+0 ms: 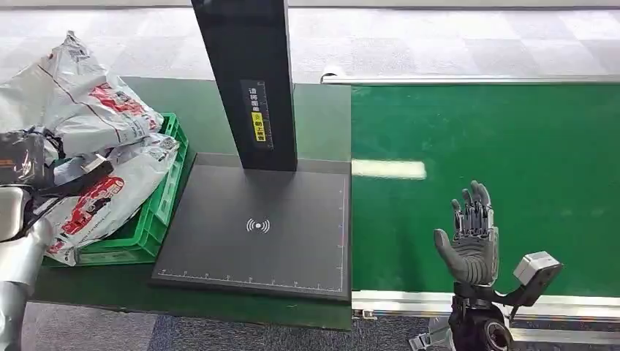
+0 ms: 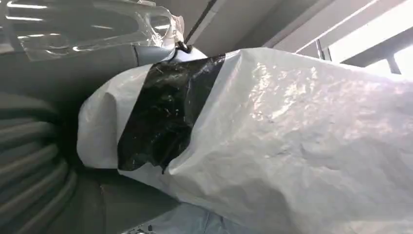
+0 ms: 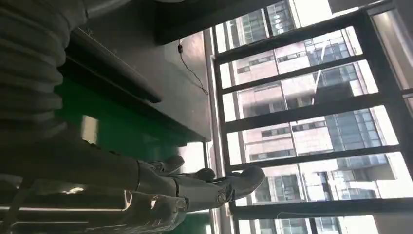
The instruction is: Moved the parcel from conveyor to table for the left to box.
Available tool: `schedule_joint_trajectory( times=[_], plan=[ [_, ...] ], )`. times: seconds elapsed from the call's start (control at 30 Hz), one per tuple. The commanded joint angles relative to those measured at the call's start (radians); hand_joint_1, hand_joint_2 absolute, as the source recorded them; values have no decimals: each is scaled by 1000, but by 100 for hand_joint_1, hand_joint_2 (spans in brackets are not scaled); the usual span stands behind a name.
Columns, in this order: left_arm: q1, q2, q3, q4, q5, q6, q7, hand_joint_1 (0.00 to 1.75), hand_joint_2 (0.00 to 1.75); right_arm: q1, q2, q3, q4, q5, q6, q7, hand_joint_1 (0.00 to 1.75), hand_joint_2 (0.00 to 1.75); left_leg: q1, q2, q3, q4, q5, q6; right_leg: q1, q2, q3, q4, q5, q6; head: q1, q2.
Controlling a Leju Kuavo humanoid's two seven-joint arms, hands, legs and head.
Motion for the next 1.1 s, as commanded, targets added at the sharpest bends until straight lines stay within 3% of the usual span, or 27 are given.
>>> schedule_joint_trajectory(
  times=[0.03,0.17,0.33,0.5,0.73,0.87,1.07,1.1],
  plan=[
    [-60,-14,0,83,12,-25,7,0,175,-25,-10,13,49,-1,0,8,0,175,0,-2,0,0,0,0,0,-1,1,-1,0,0,0,0],
    [-81,10,15,69,34,-76,33,0,175,-20,-8,5,36,3,1,15,0,175,1,-1,0,0,0,0,1,0,0,-1,0,0,0,0],
    [-91,14,45,47,146,-102,-21,0,175,-20,-8,4,36,3,1,17,0,175,1,-1,0,0,0,0,1,0,0,0,0,0,0,0],
    [-60,8,75,-29,333,-119,-100,0,175,-24,-11,6,45,4,-2,16,0,175,1,-2,0,0,0,0,1,0,1,-1,0,0,0,0],
    [-5,16,90,-173,592,-260,-189,0,175,-14,-1,-15,26,4,-6,23,0,175,1,-2,1,-1,0,0,1,0,1,-1,0,0,0,0],
    [5,19,90,-191,599,-265,-185,0,175,-12,-2,-18,25,4,-6,23,0,175,1,0,1,-1,0,0,1,1,2,-2,0,0,0,0],
    [76,-25,88,-394,957,-475,-296,0,175,1,0,-42,18,7,-4,23,0,175,1,-3,1,-1,1,1,1,-1,2,-2,0,1,0,0],
    [108,-65,127,-464,1188,-631,-396,0,175,-1,0,-44,23,8,-4,23,0,175,0,-3,1,-1,1,1,0,-1,2,-2,0,1,0,0]
  ],
)
